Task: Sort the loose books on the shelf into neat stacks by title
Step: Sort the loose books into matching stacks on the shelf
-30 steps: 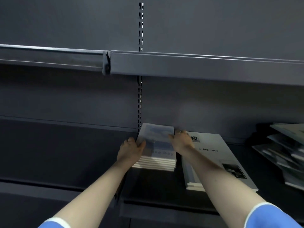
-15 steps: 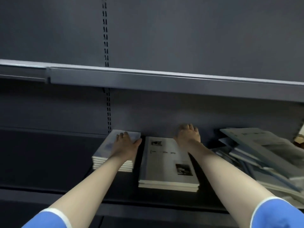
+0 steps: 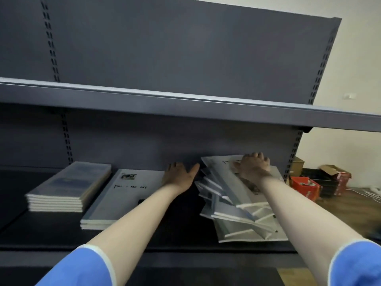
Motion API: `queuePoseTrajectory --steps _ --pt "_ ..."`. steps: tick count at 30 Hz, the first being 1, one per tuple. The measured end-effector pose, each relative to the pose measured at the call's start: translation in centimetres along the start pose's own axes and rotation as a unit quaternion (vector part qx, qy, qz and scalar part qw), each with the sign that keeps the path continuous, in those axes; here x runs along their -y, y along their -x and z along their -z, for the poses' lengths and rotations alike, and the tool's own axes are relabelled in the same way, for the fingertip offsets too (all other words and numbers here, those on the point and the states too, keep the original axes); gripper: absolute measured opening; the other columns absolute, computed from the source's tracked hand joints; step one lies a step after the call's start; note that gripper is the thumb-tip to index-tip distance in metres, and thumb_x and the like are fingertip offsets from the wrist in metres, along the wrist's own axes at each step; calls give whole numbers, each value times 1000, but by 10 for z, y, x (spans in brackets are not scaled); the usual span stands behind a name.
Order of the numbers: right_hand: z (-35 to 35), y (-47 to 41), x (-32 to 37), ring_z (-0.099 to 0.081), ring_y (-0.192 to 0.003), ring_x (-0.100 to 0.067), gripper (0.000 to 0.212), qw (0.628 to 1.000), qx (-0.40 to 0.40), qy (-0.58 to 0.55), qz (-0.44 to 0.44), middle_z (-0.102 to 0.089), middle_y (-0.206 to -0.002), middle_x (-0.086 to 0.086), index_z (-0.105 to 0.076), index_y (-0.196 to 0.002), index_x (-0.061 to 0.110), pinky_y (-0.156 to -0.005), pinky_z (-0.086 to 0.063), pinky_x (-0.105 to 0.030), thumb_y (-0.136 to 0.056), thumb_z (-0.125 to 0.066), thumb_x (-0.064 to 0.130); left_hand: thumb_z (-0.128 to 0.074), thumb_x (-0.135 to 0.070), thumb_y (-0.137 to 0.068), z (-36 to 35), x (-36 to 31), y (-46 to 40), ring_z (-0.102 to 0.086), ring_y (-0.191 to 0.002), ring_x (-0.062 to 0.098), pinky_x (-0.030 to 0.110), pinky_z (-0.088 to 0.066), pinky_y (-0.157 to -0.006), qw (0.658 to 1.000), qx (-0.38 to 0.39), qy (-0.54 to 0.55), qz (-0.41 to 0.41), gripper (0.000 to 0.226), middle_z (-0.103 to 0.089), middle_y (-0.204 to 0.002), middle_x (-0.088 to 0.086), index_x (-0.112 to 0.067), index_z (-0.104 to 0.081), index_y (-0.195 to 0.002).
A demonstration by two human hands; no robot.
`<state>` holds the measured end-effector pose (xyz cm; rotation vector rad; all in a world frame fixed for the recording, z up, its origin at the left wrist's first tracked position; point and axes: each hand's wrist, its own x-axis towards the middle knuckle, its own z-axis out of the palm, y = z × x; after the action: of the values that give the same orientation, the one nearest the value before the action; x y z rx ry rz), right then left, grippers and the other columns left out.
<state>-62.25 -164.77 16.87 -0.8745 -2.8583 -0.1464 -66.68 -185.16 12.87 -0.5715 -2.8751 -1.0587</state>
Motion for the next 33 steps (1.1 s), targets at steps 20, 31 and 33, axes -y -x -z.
queuePoseTrajectory --steps 20,31,33 --pt "-12 9 -49 -48 -123 -32 83 989 -12 -131 -61 -53 -132 -18 -57 -126 6 -97 -41 -33 -80 -49 74 -50 -64 -83 -36 -42 13 -57 -113 21 28 -46 -92 976 133 169 40 67 -58 -126 -2 -14 -51 -128" --pt "0 21 -24 -53 -121 -29 60 967 0 -244 -67 -59 -129 -11 -58 -124 11 -93 -44 -31 -83 -63 55 -68 -44 -82 -8 -27 15 -58 -104 20 24 -44 -77 986 65 147 47 52 -57 -106 1 -9 -57 -118" --pt "1 24 -16 -53 -120 -29 57 964 -3 -258 -61 -58 -130 -11 -57 -126 11 -92 -44 -31 -85 -63 50 -69 -40 -82 -4 -25 13 -60 -98 21 24 -44 -72 987 47 147 41 46 -60 -103 2 -7 -60 -112"
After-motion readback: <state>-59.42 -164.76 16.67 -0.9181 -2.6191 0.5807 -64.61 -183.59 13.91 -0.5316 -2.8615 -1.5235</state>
